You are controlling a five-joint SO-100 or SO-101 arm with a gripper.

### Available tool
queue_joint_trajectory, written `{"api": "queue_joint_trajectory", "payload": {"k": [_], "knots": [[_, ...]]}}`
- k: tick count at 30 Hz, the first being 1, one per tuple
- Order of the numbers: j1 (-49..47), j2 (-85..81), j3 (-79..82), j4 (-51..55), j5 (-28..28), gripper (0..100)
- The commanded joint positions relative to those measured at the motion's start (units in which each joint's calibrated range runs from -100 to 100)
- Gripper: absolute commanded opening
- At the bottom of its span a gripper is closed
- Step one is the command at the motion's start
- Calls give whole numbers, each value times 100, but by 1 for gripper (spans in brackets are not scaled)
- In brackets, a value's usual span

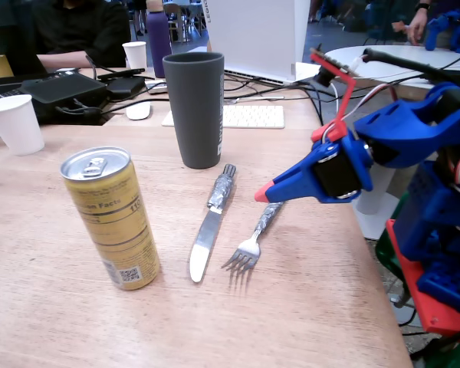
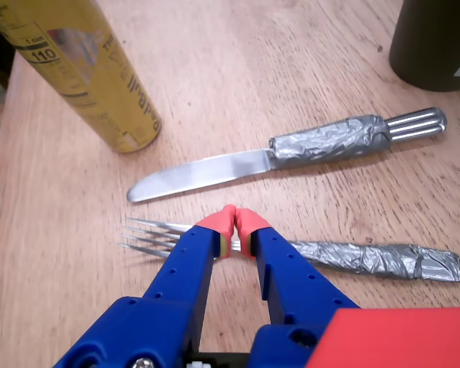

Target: Grab the fork and place it in gray glass

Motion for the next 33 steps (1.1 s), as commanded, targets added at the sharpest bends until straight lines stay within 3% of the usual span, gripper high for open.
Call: {"api": "queue_joint_trajectory", "payload": {"k": [1,33], "knots": [[17,-80,25,-47,-10,0],[-135,-80,25,-31,-39,0]]}}
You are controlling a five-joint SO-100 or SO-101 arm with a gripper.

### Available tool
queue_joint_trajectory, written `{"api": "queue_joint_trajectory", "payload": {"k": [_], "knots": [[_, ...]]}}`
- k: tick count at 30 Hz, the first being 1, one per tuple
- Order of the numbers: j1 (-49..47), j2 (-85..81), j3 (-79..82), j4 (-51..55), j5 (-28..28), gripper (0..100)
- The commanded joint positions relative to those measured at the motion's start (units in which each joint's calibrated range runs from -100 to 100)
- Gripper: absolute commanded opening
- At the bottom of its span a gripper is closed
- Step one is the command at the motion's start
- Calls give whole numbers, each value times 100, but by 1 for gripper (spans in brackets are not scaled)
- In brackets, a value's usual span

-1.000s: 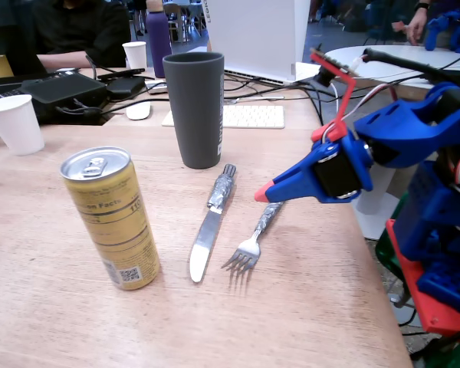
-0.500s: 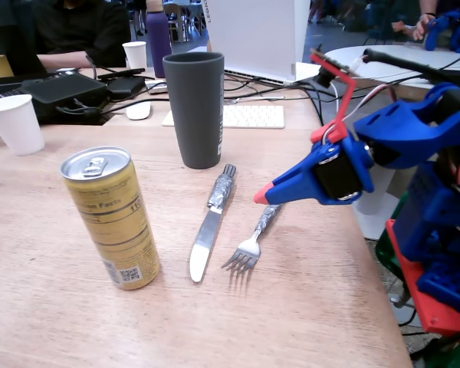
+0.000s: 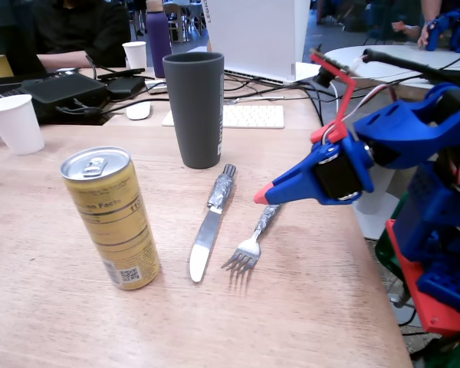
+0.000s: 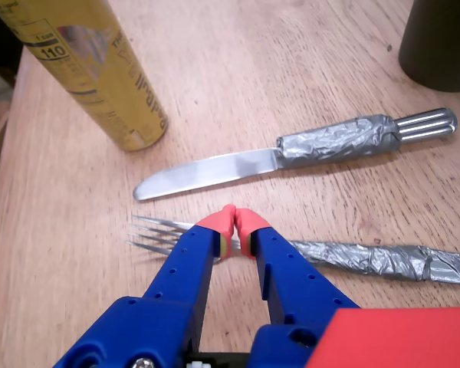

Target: Grab the fork and place it in gray glass

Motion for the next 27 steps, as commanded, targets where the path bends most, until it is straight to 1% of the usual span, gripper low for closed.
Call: {"api": "queue_joint_trajectory", "payload": {"k": [1,8,10,12,15,17,20,23,25,27], "knots": [[-13,-80,25,-31,-10,0],[-30,23,-32,-55,49,0],[-30,323,-655,43,54,0],[-30,1232,-1542,51,59,0],[106,2518,-2986,240,415,0],[140,3016,-3920,979,664,0],[123,3453,-5449,2383,923,0],[140,4294,-6827,3647,1148,0],[140,4731,-7639,4247,1333,0],[140,5057,-8177,4608,1617,0]]}}
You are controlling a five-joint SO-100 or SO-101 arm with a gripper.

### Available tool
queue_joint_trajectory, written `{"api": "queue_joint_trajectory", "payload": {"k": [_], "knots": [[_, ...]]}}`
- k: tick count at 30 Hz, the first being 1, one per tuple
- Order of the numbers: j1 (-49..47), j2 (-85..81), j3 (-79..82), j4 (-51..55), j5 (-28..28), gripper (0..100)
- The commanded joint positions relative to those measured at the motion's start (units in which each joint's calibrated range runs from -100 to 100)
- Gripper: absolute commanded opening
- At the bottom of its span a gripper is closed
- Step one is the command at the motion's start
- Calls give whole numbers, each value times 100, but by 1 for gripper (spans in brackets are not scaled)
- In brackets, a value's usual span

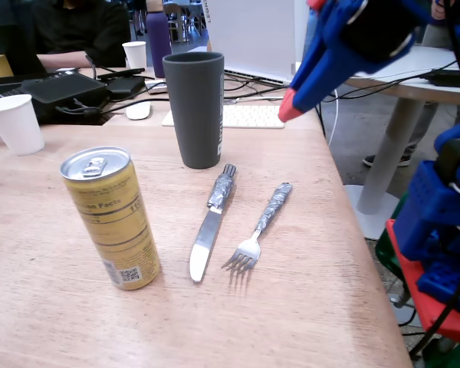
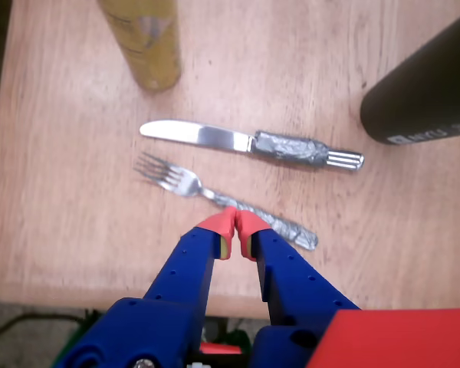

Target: Grab the fork and place it in gray glass

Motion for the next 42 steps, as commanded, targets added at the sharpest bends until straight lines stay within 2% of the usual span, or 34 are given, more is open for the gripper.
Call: {"api": "queue_joint_trajectory", "payload": {"k": [1,7,18,20,26,28,31,36,42], "knots": [[8,396,-907,499,400,0],[-127,490,-850,737,1094,0],[-313,490,-812,721,2042,0],[-703,421,-538,614,2022,0],[-753,464,160,606,2056,0],[-1295,516,236,598,2042,0],[-1396,1236,236,581,2046,0],[-1396,2428,236,-691,2061,0],[-1159,3423,179,-1266,2066,0]]}}
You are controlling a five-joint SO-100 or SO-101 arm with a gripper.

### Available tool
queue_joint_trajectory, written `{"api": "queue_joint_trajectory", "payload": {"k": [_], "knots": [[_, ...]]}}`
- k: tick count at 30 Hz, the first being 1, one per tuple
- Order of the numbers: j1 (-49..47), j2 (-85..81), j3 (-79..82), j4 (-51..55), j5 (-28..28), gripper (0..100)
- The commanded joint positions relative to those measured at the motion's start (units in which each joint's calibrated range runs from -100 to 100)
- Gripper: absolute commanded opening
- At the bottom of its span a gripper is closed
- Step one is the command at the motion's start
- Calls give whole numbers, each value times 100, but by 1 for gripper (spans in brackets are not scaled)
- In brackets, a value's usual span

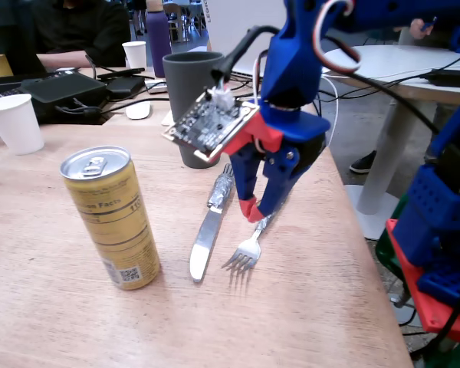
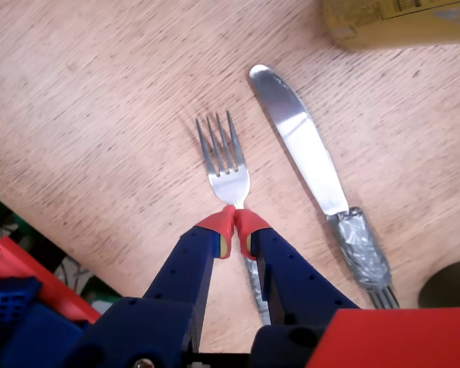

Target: Grab the fork and place it in gray glass

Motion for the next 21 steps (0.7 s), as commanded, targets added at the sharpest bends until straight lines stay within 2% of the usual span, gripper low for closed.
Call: {"api": "queue_joint_trajectory", "payload": {"k": [1,4,10,15,18,21], "knots": [[60,232,-53,-214,29,0],[94,232,13,-230,34,0],[1058,129,702,-263,352,0],[1075,-266,1702,-1544,347,0],[1227,-317,1778,-1585,303,0],[1904,-326,1778,-1585,352,0]]}}
